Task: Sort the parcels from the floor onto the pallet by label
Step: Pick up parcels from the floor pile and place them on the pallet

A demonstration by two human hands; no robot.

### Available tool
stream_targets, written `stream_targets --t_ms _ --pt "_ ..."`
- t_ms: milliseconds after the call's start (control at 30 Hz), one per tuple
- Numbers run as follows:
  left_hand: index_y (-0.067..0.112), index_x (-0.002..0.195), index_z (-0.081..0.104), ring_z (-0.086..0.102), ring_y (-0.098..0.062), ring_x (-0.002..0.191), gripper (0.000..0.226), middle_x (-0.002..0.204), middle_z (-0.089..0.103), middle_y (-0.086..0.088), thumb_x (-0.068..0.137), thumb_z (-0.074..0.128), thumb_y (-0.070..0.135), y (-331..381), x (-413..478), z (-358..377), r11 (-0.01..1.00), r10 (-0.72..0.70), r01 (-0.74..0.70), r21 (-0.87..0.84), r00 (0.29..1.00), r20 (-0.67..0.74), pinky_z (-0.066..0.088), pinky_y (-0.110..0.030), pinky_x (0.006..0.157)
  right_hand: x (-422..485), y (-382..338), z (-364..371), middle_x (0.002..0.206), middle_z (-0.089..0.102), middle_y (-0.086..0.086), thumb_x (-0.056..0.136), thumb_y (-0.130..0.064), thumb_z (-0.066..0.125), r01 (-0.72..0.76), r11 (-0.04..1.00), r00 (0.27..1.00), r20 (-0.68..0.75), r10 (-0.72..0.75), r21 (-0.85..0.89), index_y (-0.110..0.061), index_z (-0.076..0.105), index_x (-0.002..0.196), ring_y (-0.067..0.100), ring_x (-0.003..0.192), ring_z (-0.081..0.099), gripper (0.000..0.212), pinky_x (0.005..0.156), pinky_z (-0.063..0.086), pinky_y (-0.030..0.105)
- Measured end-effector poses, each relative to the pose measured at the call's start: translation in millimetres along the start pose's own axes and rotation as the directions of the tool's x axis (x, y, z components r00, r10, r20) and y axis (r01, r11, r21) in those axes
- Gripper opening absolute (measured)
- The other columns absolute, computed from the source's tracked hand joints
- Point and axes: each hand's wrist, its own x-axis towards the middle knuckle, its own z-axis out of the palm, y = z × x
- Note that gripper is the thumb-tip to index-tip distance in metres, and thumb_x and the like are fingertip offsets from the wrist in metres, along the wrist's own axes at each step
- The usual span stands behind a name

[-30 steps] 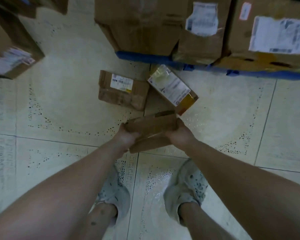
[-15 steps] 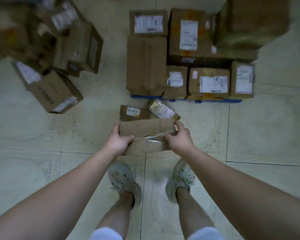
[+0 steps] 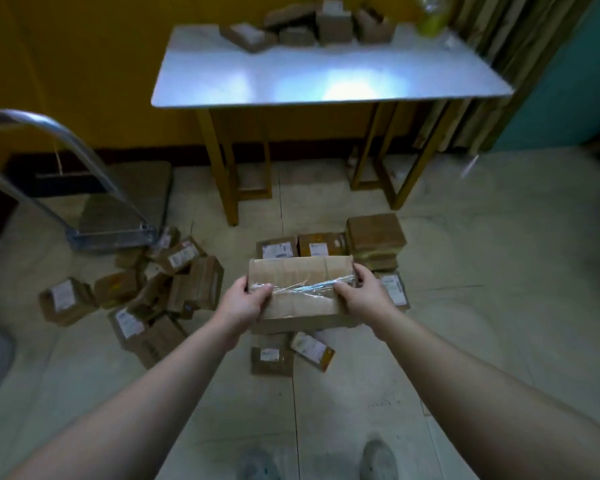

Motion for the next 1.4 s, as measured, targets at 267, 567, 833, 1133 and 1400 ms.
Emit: stream_targets --t_ms 267,567,833,1133,1400 --pt "0.023 0.131 0.045 0.057 -0.003 0.083 0.052 0.093 0.056 0.016 0.086 0.066 0.035 92.1 -52.7 71.4 0.965 0.259 -0.259 0.038 0.966 0.026 0.049 -0.022 0.062 -38.5 -15.1 -136.3 0.138 0.045 0.008 0.089 -0.036 0.061 0.176 0.984 0.973 -0.159 -0.169 0.029 -0.03 0.032 0.146 0.024 0.112 0.052 0.064 0.093 0.05 0.043" --pt "0.022 0.141 0.035 0.062 -0.013 0.091 0.065 0.108 0.058 0.003 0.085 0.066 0.034 162.0 -90.8 189.2 0.94 0.313 -0.326 0.098 0.94 0.133 0.056 -0.028 0.069 -49.7 22.4 -277.9 0.139 0.045 0.009 0.092 -0.035 0.059 0.238 0.971 0.944 -0.239 -0.229 0.008 -0.025 0.031 0.147 0.025 0.115 0.052 0.062 0.089 0.051 0.04" --pt "0.018 0.137 0.036 0.06 -0.015 0.096 0.065 0.109 0.053 0.003 0.082 0.071 0.024 186.2 -56.7 231.5 0.947 0.272 -0.295 0.125 0.947 0.17 0.057 -0.032 0.078 0.3 31.7 -311.1 0.136 0.046 0.008 0.092 -0.035 0.058 0.19 0.982 0.957 -0.226 -0.182 0.011 -0.025 0.033 0.146 0.024 0.112 0.052 0.06 0.09 0.052 0.043" --pt "0.019 0.141 0.036 0.061 -0.01 0.093 0.064 0.102 0.055 0.009 0.085 0.067 0.02 200.0 62.0 272.2 0.975 0.157 -0.194 0.109 0.946 0.283 0.058 -0.028 0.072 115.5 29.4 -319.0 0.136 0.048 0.005 0.091 -0.029 0.059 0.069 0.997 0.973 -0.218 -0.075 -0.034 -0.025 0.036 0.145 0.022 0.112 0.053 0.058 0.087 0.052 0.04" --pt "0.022 0.146 0.029 0.061 -0.017 0.097 0.069 0.129 0.054 -0.009 0.087 0.065 0.016 127.9 140.3 323.6 0.977 -0.151 0.118 0.176 0.97 0.191 0.056 -0.027 0.068 211.6 96.2 -273.3 0.131 0.053 0.008 0.086 -0.022 0.061 -0.12 0.986 0.992 -0.046 0.115 -0.118 -0.021 0.041 0.141 0.025 0.113 0.054 0.058 0.097 0.046 0.042"
